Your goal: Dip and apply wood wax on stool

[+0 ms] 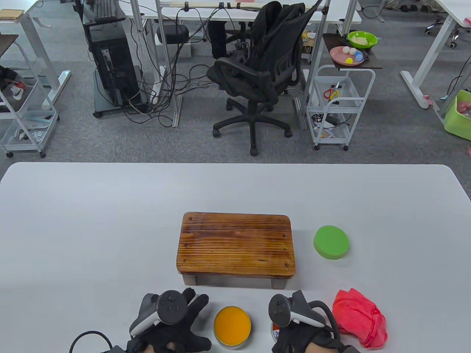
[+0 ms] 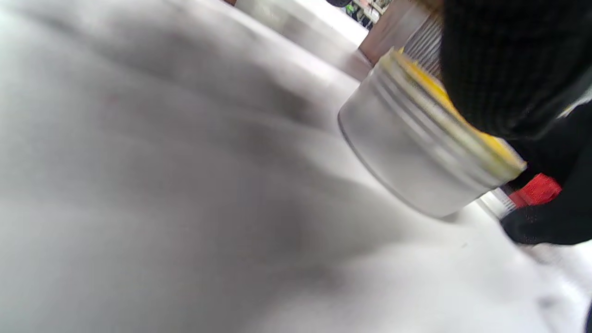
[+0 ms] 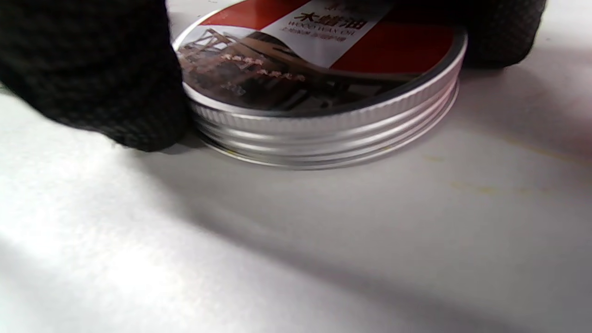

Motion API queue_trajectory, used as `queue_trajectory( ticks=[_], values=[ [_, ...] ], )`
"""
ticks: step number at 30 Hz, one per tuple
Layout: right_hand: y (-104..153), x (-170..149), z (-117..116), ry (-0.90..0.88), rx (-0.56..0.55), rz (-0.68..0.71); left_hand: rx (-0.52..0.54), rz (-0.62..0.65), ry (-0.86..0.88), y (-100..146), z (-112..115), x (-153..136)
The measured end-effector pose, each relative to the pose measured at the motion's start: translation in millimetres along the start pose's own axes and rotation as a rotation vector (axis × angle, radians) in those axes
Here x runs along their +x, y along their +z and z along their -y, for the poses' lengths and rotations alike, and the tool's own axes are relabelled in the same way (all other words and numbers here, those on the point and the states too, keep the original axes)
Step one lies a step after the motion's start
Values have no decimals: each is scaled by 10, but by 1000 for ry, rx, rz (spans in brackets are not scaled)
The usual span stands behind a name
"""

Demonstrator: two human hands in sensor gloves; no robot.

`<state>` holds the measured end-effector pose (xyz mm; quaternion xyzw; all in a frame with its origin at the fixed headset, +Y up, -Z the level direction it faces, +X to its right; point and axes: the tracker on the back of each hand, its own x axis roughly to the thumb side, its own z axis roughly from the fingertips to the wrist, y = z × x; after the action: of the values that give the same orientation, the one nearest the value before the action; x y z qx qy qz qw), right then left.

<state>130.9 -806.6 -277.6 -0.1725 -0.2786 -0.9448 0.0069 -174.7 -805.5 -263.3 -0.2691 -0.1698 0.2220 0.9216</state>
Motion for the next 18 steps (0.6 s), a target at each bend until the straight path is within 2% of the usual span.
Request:
queue_trajectory(
  ticks=[4, 9, 18],
  values=[
    [2, -3, 3, 2, -3, 1, -62, -14, -61, -125, 103, 31],
    [58, 75, 78, 8, -20, 42, -70, -30, -107, -205, 215, 42],
    [187, 559, 438, -15, -138, 205, -66, -13, -130, -252, 349, 91]
  ],
)
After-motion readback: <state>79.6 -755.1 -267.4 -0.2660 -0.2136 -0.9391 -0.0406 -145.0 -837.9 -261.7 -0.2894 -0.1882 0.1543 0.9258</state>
